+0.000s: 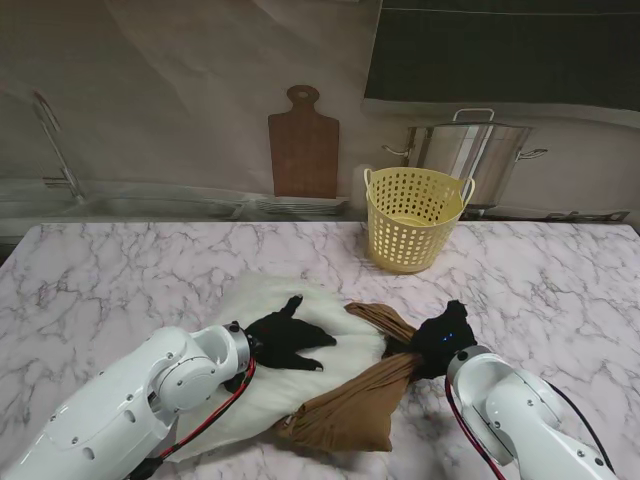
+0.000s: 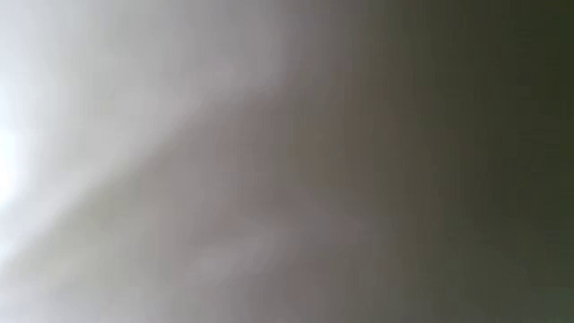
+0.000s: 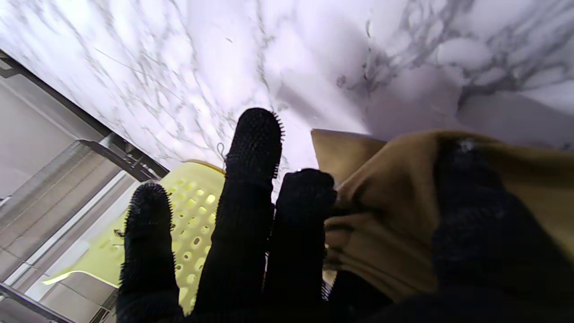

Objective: Remove the pillowcase from the pillow and put it in the laundry basket

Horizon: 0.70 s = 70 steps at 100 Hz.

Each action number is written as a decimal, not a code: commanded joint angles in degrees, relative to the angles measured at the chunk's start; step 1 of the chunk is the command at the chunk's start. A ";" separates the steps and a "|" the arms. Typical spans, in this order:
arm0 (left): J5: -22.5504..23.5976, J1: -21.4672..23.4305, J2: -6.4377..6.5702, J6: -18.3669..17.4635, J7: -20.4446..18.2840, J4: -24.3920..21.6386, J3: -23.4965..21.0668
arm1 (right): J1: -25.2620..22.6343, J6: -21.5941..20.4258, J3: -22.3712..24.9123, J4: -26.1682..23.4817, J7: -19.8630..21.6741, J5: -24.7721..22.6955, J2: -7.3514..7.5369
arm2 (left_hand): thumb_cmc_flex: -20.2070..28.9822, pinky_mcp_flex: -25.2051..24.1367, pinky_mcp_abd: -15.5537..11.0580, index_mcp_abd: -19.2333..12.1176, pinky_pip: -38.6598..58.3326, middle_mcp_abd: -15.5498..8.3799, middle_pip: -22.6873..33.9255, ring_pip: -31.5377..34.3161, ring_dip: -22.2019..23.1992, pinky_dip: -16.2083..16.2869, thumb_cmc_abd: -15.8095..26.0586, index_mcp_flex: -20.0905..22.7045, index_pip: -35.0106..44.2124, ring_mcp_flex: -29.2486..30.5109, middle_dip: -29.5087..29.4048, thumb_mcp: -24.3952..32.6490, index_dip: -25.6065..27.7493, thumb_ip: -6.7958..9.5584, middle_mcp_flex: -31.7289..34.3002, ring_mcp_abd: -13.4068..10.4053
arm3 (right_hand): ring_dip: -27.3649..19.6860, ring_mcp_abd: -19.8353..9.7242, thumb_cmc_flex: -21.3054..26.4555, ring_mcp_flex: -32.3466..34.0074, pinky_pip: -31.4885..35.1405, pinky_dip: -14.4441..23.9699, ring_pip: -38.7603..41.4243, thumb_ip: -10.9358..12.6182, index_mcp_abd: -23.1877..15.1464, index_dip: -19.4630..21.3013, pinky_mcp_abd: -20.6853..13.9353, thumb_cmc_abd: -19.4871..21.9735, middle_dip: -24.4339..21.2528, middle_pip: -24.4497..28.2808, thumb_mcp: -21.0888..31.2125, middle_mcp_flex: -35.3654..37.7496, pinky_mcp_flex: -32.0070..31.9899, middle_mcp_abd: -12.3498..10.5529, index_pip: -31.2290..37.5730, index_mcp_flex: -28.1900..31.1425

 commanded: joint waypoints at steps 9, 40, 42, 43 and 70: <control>2.24 1.08 2.78 2.88 -2.97 4.88 -1.53 | -4.01 1.40 4.81 0.06 4.60 -3.43 1.66 | 2.92 -0.06 5.11 6.18 84.50 7.19 2.02 3.59 0.64 -0.47 -6.71 3.66 4.99 2.76 1.01 0.21 2.25 0.28 0.71 14.47 | -0.16 0.53 4.34 0.11 -0.69 -0.29 0.31 1.22 17.09 0.64 0.71 2.61 0.70 0.33 4.46 1.09 -1.54 0.26 5.39 9.80; 3.46 1.87 2.71 3.65 -2.34 5.44 -2.73 | -8.92 3.38 9.37 -3.24 8.78 -7.77 0.61 | 3.19 0.05 4.95 6.15 84.67 7.27 2.08 3.70 0.68 -0.38 -6.20 3.72 5.01 2.79 1.04 0.17 2.30 0.25 0.72 14.42 | -0.05 0.58 5.25 -0.05 -0.82 -0.30 0.29 1.68 17.96 1.95 0.59 3.22 1.30 0.68 3.29 0.90 -1.57 0.59 5.06 9.92; 3.49 1.90 2.70 3.69 -2.27 5.51 -2.78 | -9.01 3.58 9.51 -3.21 9.10 -7.88 0.56 | 3.19 0.01 4.98 6.18 84.66 7.21 2.06 3.69 0.68 -0.39 -6.13 3.61 4.97 2.77 1.03 0.16 2.29 0.24 0.65 14.39 | -0.03 0.60 5.31 -0.12 -0.83 -0.30 0.30 1.71 17.96 2.04 0.54 3.25 1.35 0.69 3.18 0.89 -1.61 0.59 5.00 9.93; 3.50 1.92 2.69 3.72 -2.23 5.54 -2.80 | -9.04 3.72 9.56 -3.17 9.24 -7.93 0.53 | 3.14 -0.01 4.99 6.18 84.66 7.19 2.05 3.70 0.68 -0.39 -6.12 3.63 4.98 2.77 1.03 0.13 2.29 0.23 0.63 14.35 | -0.02 0.60 5.40 -0.13 -0.84 -0.30 0.31 1.73 17.96 2.07 0.57 3.23 1.36 0.69 3.16 0.89 -1.63 0.59 4.98 9.92; 4.01 2.39 2.70 3.77 -1.73 6.32 -3.46 | -7.66 6.73 9.35 0.74 10.15 -7.68 0.52 | 2.85 -0.01 4.97 6.21 84.67 7.17 1.83 3.66 0.67 -0.40 -6.07 2.65 4.38 2.60 0.93 0.00 2.00 0.21 -0.05 14.34 | -0.14 0.53 5.78 -0.90 -0.84 -0.22 -0.27 1.58 16.80 2.20 0.38 3.61 1.29 -0.22 1.93 -0.20 -1.67 0.45 3.80 8.85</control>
